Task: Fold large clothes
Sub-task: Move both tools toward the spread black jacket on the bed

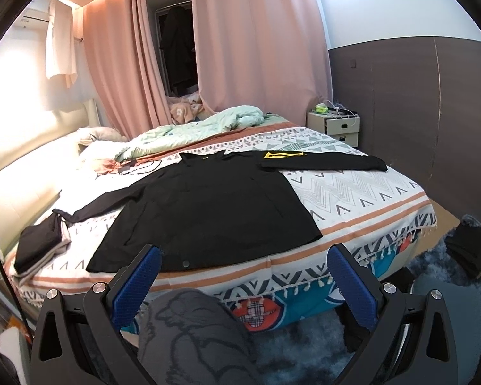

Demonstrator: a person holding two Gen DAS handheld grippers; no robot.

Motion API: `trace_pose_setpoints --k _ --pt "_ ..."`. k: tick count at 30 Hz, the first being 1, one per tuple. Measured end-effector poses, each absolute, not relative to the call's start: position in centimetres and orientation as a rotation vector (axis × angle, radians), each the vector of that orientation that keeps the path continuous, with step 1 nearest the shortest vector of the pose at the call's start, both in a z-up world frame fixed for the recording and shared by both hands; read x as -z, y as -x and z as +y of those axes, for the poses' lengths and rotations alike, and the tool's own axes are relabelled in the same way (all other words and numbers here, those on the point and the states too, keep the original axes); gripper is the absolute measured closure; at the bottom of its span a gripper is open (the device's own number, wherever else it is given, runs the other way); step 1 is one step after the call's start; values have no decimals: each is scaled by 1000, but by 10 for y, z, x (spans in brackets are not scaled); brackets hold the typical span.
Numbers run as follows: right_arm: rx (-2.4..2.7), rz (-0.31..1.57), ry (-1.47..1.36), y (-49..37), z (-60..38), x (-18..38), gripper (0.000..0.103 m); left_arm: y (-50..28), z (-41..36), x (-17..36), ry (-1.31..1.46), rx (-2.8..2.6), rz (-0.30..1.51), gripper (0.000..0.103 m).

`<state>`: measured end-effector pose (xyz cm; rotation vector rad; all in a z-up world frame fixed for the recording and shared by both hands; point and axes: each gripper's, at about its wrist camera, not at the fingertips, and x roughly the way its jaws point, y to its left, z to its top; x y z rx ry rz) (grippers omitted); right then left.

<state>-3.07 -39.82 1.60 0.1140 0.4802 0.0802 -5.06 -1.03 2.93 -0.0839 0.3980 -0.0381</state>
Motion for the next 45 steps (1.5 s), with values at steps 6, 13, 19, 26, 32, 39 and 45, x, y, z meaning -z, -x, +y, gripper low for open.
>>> trace_pose_setpoints --k 6,13,19,26,32,39,45 --pt "-79 499 -109 21 -393 -12 0 47 -3 -29 92 33 396 0" --pt "-74 511 -104 -3 -391 -11 0 29 6 -29 101 19 403 0" --pt "-70 510 -121 -26 -391 -13 0 10 15 -34 108 8 398 0" --pt "-77 522 -123 -48 -386 -13 0 -6 21 -35 107 -4 408 0" --pt "-84 537 -128 -64 -382 -11 0 -19 25 -35 102 -14 423 0" --pt "-112 554 -131 -93 -369 -13 0 -45 37 -32 115 -34 457 0" --pt "-150 582 -129 -133 -353 -13 0 -75 47 -29 122 -59 480 0"
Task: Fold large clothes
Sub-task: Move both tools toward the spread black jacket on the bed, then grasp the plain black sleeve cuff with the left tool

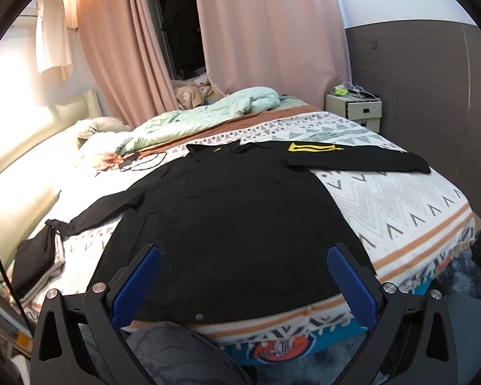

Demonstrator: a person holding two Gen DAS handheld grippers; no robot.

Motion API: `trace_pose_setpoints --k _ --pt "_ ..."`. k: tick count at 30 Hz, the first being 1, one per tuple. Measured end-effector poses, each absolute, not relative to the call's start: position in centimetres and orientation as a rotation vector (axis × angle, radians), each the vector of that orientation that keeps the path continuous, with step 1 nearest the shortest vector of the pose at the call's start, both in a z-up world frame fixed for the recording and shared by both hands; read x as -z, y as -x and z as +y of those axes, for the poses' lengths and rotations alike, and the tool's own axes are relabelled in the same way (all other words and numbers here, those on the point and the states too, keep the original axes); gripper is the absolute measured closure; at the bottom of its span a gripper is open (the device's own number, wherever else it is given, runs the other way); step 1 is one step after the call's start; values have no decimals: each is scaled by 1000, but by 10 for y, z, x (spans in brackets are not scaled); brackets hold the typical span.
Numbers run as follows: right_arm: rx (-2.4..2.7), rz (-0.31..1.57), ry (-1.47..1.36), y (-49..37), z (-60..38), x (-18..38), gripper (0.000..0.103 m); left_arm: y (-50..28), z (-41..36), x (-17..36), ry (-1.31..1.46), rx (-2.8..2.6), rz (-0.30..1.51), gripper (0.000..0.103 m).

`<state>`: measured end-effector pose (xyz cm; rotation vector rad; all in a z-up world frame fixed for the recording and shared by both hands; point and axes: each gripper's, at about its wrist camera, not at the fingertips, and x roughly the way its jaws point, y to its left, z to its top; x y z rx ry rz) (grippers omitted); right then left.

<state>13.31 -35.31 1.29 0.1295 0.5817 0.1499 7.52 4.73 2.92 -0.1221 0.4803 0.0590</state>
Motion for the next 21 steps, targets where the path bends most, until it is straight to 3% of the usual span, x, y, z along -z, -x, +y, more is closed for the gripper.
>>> trace_pose_setpoints --k 21 --pt "-288 662 -185 -302 -249 -4 0 -210 141 -9 194 -219 621 1"
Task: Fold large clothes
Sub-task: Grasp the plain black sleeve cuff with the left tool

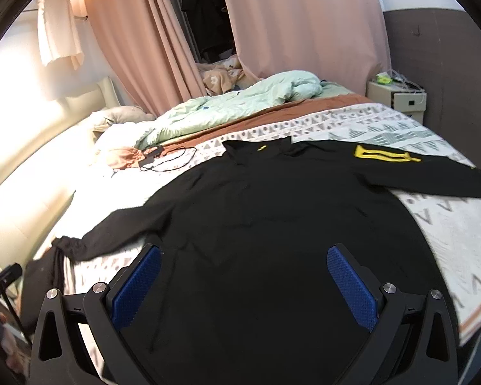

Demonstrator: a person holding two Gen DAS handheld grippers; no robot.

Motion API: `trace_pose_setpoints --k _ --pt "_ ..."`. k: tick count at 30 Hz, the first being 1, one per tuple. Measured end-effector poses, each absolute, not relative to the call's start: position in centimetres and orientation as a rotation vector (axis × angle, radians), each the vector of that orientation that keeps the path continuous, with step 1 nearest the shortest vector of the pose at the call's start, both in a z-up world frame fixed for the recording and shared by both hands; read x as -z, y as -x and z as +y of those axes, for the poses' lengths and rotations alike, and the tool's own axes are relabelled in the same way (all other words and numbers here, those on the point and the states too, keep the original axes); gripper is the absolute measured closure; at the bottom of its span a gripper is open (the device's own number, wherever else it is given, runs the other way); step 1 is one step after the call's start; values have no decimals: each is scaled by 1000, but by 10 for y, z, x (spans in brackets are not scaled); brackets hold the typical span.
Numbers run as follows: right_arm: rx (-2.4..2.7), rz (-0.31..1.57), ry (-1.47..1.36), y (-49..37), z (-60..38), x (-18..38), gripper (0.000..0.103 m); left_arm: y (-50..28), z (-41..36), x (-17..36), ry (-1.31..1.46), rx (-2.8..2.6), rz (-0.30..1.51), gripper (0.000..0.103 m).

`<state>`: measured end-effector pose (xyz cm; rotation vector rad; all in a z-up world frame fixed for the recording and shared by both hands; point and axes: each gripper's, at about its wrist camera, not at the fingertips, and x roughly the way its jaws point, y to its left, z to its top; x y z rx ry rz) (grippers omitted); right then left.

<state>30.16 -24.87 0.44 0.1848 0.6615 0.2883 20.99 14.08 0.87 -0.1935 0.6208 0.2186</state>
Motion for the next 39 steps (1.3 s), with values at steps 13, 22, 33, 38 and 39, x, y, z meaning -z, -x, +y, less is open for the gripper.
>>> trace_pose_setpoints --k 13,22,33,38,39 --pt "-315 777 -358 -388 -188 27 1 -270 240 -10 294 -380 683 7" --pt "-405 854 -400 -438 -129 65 23 -291 317 -3 327 -490 719 12" --pt "-446 948 -406 -450 -107 122 51 -327 412 54 420 -621 822 23" --pt "-400 981 -438 -467 -108 141 54 -342 444 87 496 -661 854 24" --pt "-402 987 -450 -470 -107 144 54 -346 452 95 494 -683 862 24"
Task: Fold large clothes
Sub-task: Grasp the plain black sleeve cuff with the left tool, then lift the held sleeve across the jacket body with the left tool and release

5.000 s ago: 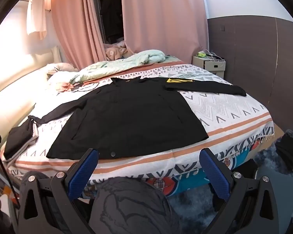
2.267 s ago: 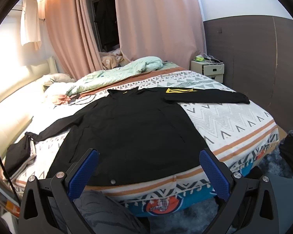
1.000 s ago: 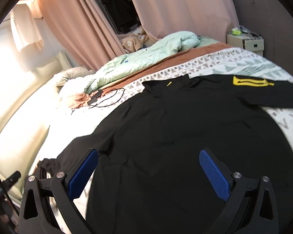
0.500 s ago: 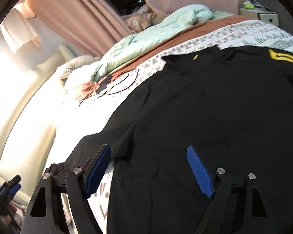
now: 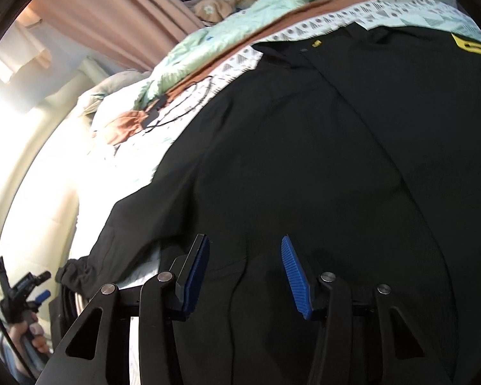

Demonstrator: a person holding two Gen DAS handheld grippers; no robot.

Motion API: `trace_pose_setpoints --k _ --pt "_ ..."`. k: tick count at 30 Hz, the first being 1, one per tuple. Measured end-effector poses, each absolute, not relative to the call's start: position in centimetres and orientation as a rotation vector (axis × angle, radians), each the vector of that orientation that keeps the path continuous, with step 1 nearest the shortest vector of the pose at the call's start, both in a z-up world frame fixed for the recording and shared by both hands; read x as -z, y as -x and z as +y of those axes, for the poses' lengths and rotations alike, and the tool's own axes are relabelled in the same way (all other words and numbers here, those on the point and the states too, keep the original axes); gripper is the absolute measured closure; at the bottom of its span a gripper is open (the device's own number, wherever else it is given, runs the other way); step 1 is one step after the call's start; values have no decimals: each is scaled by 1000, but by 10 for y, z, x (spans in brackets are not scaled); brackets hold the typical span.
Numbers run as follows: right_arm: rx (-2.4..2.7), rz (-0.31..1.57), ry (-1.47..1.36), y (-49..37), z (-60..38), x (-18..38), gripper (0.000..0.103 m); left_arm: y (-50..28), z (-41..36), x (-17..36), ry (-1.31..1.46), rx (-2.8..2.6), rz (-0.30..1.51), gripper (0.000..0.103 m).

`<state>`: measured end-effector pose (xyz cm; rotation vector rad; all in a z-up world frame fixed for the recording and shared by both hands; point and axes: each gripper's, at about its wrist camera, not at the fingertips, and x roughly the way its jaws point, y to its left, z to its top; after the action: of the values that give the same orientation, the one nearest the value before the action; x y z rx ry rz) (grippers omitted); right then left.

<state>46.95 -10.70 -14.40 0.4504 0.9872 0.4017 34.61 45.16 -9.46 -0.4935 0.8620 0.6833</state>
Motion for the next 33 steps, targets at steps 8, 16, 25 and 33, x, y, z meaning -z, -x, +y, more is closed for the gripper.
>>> trace_pose_setpoints --k 8,16,25,33 --pt "-448 992 -504 -485 -97 148 54 -365 497 125 499 -789 916 61" --pt "-540 1002 -625 -510 -81 158 74 -368 483 82 446 -725 850 88" --pt "-605 1048 -692 -533 -59 179 80 -374 443 -24 359 -635 709 91" --pt "-594 1118 -722 -556 -46 208 80 -382 389 -119 267 -541 595 91"
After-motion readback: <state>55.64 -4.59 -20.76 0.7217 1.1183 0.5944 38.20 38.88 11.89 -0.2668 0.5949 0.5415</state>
